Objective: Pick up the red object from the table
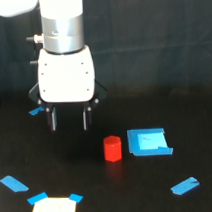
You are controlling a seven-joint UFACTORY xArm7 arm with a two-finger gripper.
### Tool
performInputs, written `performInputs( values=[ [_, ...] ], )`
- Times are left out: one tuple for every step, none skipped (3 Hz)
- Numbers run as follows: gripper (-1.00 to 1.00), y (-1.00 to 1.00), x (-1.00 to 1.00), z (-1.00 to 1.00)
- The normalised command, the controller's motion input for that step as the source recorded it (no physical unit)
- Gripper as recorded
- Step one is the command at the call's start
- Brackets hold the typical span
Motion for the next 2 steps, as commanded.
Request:
performInputs(
  values=[
    [0.2,1.0,-0.36,0.87],
    [-0.89,0.31,-0.44,1.0]
  ],
)
